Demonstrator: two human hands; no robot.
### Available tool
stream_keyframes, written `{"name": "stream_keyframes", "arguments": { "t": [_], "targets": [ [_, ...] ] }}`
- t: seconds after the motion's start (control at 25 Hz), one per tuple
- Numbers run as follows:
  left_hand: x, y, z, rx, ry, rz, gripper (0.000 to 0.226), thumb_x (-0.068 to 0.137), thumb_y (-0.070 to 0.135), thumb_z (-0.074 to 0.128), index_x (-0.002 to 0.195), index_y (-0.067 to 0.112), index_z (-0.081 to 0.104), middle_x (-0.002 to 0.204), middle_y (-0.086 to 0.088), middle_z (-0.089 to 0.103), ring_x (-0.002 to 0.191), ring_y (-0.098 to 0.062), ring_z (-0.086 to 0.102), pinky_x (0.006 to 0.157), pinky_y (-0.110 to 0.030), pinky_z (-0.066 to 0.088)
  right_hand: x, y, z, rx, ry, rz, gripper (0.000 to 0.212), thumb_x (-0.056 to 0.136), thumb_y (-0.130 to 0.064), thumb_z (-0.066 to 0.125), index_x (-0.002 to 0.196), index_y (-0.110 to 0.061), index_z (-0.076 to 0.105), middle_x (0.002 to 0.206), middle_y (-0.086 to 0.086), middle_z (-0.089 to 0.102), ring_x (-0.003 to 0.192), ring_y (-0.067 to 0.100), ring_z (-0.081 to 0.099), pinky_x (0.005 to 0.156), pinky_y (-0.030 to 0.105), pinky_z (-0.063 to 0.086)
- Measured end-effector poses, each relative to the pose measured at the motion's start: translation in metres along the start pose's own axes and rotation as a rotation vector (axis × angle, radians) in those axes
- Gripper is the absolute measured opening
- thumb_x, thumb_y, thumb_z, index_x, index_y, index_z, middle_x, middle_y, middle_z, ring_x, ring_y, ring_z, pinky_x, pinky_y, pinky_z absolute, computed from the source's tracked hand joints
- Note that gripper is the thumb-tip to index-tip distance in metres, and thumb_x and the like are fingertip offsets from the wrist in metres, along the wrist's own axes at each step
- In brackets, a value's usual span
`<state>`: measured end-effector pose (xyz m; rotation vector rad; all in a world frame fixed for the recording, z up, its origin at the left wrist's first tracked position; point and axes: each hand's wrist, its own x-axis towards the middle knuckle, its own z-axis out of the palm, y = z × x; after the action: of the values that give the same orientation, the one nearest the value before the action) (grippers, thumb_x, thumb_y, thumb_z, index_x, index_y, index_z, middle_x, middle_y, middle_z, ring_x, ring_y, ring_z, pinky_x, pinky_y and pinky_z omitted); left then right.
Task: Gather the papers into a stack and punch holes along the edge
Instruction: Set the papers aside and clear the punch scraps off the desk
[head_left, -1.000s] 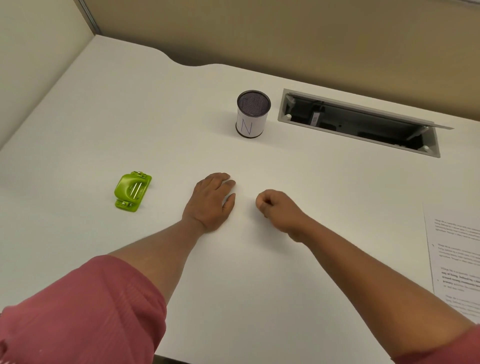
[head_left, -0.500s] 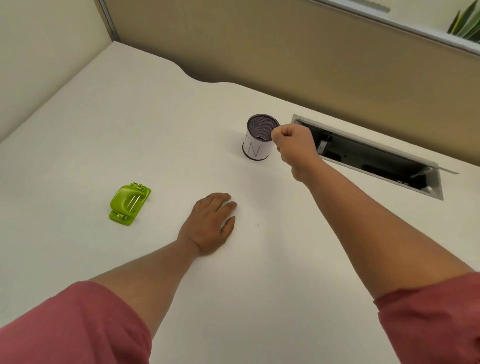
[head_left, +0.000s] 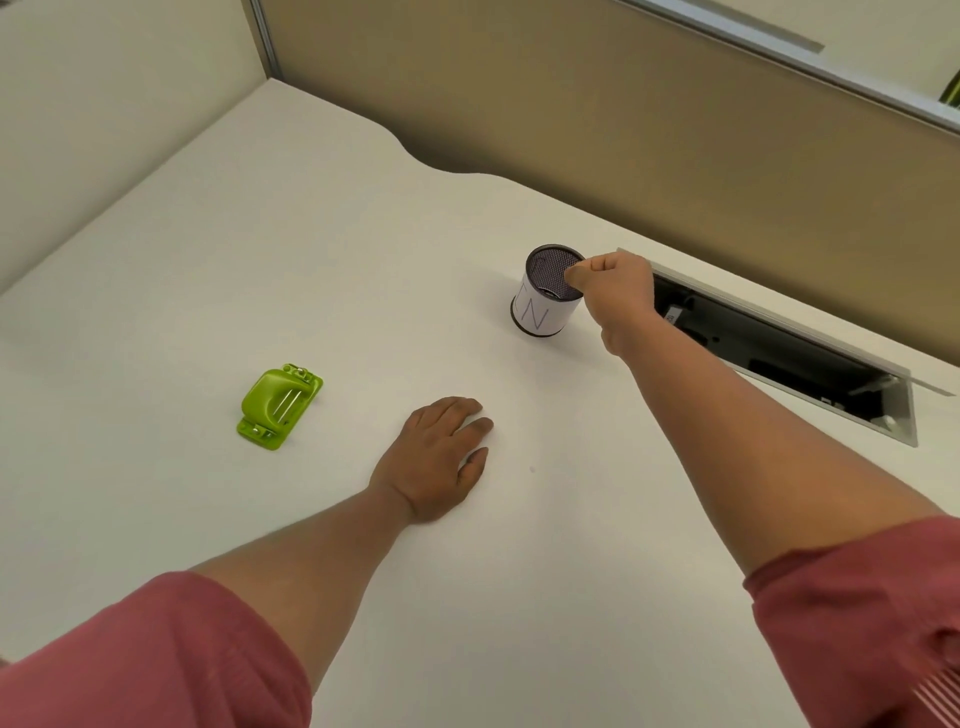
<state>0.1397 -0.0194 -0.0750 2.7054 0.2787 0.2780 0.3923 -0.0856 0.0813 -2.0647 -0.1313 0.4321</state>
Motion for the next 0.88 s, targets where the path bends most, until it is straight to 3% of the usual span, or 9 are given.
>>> {"name": "stream_keyframes", "arguments": {
  "t": [0.16,0.32,0.4,0.6,0.76,0.88],
  "targets": [
    [0.001,0.001,-0.001,0.003,-0.001,-0.002,0.040,0.097,0.036,0.047,0.130,0.018,0.063,0.140,-0.003,0.058,0.134,-0.026,0.047,0.110,-0.043,0.040,-0.006,0.004,0.001,0.080,0.007,-0.004,0.018,0.090,-0.007,0.062,0.075,-0.016,0.066,0.073,-0.001,0.059,0.060,0.009,0.047,0.046,0.015,0.038],
    [0.001,0.004,-0.002,0.001,-0.013,0.009,0.042,0.097,0.036,0.046,0.130,0.018,0.063,0.140,-0.004,0.058,0.134,-0.027,0.048,0.109,-0.044,0.041,-0.028,0.024,-0.008,0.149,0.023,-0.105,0.018,0.089,-0.011,0.065,0.072,-0.015,0.067,0.066,-0.006,0.058,0.059,0.007,0.048,0.055,0.017,0.042],
    [0.001,0.002,-0.005,-0.003,-0.011,-0.007,0.042,0.096,0.037,0.046,0.130,0.018,0.063,0.139,-0.004,0.058,0.134,-0.027,0.048,0.109,-0.044,0.041,-0.044,0.041,-0.008,0.062,-0.012,-0.165,0.016,0.087,-0.013,0.066,0.072,-0.014,0.069,0.065,-0.008,0.059,0.060,0.007,0.050,0.059,0.020,0.044],
    [0.002,0.005,-0.007,-0.007,-0.017,-0.008,0.043,0.096,0.038,0.046,0.129,0.018,0.063,0.139,-0.004,0.058,0.132,-0.027,0.049,0.108,-0.042,0.039,-0.095,0.100,-0.017,-0.289,-0.240,-0.162,0.013,0.087,-0.011,0.067,0.089,-0.019,0.076,0.084,-0.013,0.068,0.070,0.003,0.058,0.067,0.019,0.046],
    [0.003,0.006,-0.008,0.002,-0.030,-0.013,0.043,0.096,0.038,0.045,0.129,0.018,0.063,0.140,-0.004,0.057,0.133,-0.026,0.048,0.109,-0.042,0.038,-0.122,0.132,-0.019,-0.586,-0.400,-0.194,0.017,0.090,-0.009,0.060,0.097,-0.016,0.074,0.098,-0.003,0.070,0.088,0.018,0.064,0.082,0.033,0.054],
    [0.002,0.007,-0.008,-0.001,-0.025,-0.011,0.043,0.096,0.038,0.045,0.128,0.017,0.063,0.139,-0.004,0.057,0.133,-0.025,0.047,0.109,-0.043,0.038,-0.128,0.141,-0.019,-0.681,-0.432,-0.237,0.011,0.089,-0.009,0.060,0.093,-0.008,0.071,0.096,0.010,0.071,0.091,0.031,0.065,0.082,0.043,0.055]
  ]
}}
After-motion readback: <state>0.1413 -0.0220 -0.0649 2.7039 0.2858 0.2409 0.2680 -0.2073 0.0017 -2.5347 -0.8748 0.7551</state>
